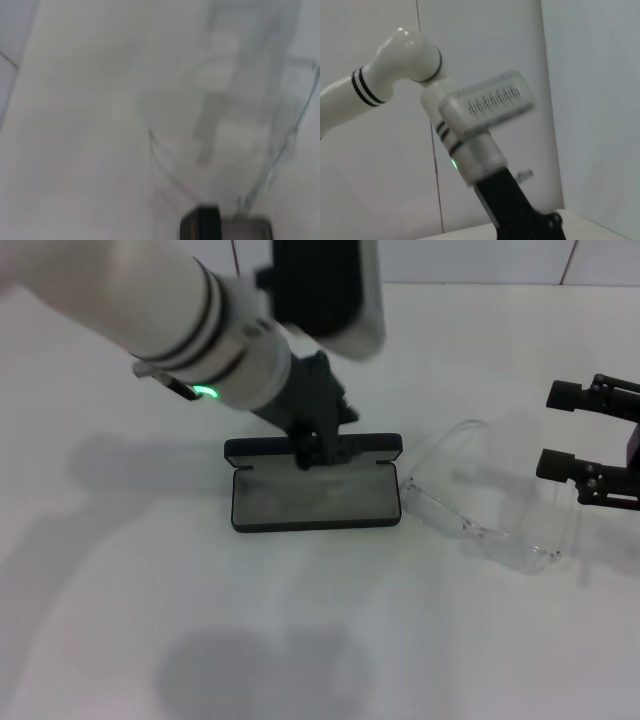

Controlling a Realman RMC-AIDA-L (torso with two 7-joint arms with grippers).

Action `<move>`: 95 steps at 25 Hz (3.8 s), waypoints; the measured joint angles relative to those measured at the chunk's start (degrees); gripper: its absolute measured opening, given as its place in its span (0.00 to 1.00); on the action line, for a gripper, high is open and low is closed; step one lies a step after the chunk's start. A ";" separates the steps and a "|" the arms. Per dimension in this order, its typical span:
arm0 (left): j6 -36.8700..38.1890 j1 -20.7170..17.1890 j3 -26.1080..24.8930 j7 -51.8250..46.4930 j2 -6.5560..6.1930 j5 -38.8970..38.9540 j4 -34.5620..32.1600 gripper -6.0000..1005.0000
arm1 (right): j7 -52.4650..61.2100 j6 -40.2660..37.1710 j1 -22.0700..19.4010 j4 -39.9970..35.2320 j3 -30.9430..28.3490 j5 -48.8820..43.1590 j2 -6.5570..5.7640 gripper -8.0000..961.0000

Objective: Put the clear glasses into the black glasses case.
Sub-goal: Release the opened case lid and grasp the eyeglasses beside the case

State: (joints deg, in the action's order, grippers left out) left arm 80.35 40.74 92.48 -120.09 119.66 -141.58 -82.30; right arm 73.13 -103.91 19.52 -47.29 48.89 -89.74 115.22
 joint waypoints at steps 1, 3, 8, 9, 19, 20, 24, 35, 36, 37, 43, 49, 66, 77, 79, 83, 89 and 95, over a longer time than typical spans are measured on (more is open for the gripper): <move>0.73 -0.73 -1.78 1.02 0.00 2.38 -1.27 0.30 | 0.01 0.11 -0.01 0.01 0.00 0.00 0.00 0.77; 2.18 -2.65 -6.02 3.48 -0.03 8.70 -3.86 0.30 | 0.07 0.30 -0.09 0.00 -0.02 0.00 0.00 0.77; 4.39 -7.91 -16.26 8.99 -0.18 24.78 -7.54 0.31 | 2.15 1.28 -0.38 0.12 -2.59 0.00 0.05 0.77; 4.83 -9.83 -18.28 10.83 -0.19 29.18 -7.79 0.31 | 3.96 2.27 -0.21 0.22 -3.74 0.00 0.08 0.77; 6.65 -32.45 -19.53 47.88 0.12 71.28 10.74 0.31 | 38.62 7.33 5.07 -23.10 -2.99 -13.42 -4.32 0.76; 6.65 -32.45 -19.53 47.88 0.12 71.28 10.74 0.31 | 41.80 7.34 6.05 -25.87 -2.84 -16.10 -4.45 0.76; 7.49 -32.85 -19.90 49.91 -0.17 72.99 19.49 0.31 | 54.17 0.94 14.16 -34.96 -0.51 -30.23 -5.07 0.75; 10.38 -34.60 -24.26 52.89 -0.33 71.71 25.98 0.31 | 71.19 -13.12 40.69 -26.95 11.15 -57.01 -4.02 0.75; 10.58 -34.66 -24.86 53.01 -0.40 70.70 25.89 0.31 | 71.20 -13.15 41.51 -25.88 12.00 -58.09 -3.46 0.75; 10.82 -34.71 -25.42 53.13 -0.46 69.68 25.81 0.32 | 71.18 -13.08 42.63 -24.52 13.20 -59.68 -2.45 0.75; 13.16 -34.42 -28.86 49.79 -0.37 59.81 23.11 0.32 | 71.25 -10.10 43.42 -21.36 19.96 -63.60 0.56 0.72; 14.96 -35.15 -29.42 54.60 -0.23 59.31 23.84 0.51 | 72.13 -5.46 42.94 -16.36 25.42 -62.35 0.91 0.71; 15.21 -32.74 -29.46 55.35 -0.17 56.50 26.21 0.58 | 77.31 9.97 41.39 -8.21 39.47 -56.84 0.97 0.71; 15.25 -32.93 -29.46 56.63 -0.17 56.50 26.96 0.58 | 77.59 11.94 41.37 -7.34 42.24 -53.08 0.96 0.71; 15.25 -32.92 -29.46 56.65 -0.16 56.49 27.08 0.58 | 77.78 12.51 41.34 -6.78 43.31 -52.70 0.97 0.71; 15.27 -32.95 -29.46 56.72 -0.13 56.50 27.42 0.58 | 77.97 13.87 41.33 -5.54 44.81 -51.98 0.96 0.71; 15.30 -32.72 -29.46 57.05 -0.14 56.50 28.46 0.58 | 78.23 15.50 41.24 -4.01 46.46 -51.02 0.97 0.70; 15.36 -32.73 -29.46 57.46 -0.14 56.50 28.46 0.58 | 78.39 15.77 41.25 -3.07 46.54 -50.98 0.97 0.70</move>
State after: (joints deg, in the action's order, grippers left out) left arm 95.71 8.01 63.02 -62.62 119.53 -85.08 -53.83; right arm 151.52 -88.14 60.77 -50.36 95.43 -140.71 116.19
